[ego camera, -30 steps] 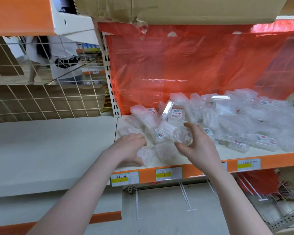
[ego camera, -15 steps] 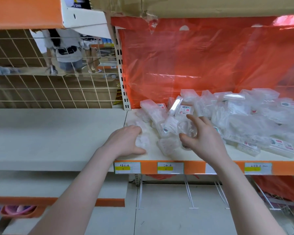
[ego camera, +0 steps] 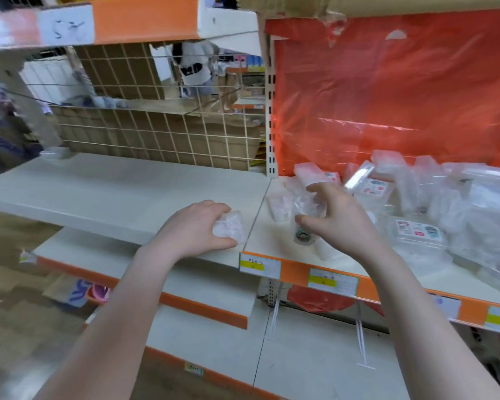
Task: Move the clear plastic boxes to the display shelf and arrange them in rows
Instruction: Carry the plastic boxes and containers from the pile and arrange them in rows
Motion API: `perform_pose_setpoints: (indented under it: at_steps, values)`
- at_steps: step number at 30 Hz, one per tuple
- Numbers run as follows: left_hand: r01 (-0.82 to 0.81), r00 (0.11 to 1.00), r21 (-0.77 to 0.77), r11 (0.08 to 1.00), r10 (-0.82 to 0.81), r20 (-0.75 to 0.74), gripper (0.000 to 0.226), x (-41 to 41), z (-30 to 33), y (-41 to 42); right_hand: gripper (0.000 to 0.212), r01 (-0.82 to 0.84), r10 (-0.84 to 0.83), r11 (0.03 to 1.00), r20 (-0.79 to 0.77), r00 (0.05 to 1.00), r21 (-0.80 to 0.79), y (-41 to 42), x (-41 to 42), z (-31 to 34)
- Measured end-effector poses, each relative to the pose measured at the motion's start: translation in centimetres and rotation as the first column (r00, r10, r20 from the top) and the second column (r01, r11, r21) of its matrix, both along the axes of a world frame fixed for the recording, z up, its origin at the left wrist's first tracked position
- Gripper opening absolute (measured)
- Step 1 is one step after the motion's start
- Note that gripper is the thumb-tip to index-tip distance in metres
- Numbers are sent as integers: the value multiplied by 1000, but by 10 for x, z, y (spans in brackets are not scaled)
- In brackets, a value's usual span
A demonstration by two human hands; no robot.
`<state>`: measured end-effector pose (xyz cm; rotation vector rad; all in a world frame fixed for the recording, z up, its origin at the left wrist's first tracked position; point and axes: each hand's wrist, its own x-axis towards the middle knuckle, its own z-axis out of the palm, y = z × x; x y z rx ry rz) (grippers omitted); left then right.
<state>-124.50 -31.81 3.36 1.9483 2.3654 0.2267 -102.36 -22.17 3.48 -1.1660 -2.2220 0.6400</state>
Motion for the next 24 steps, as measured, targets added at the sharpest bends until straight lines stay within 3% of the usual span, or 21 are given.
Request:
perform_pose_setpoints:
  at_steps: [9,24]
  values:
    - [-94,995,47,994,93,20,67,-94,4,-54,55,-55,55,998,31,998,23,-25,-100,5]
    - [-17,1000,32,999,16,24,67,-295,5,-102,56,68,-67,997,42,997,-30,-72,-299,8]
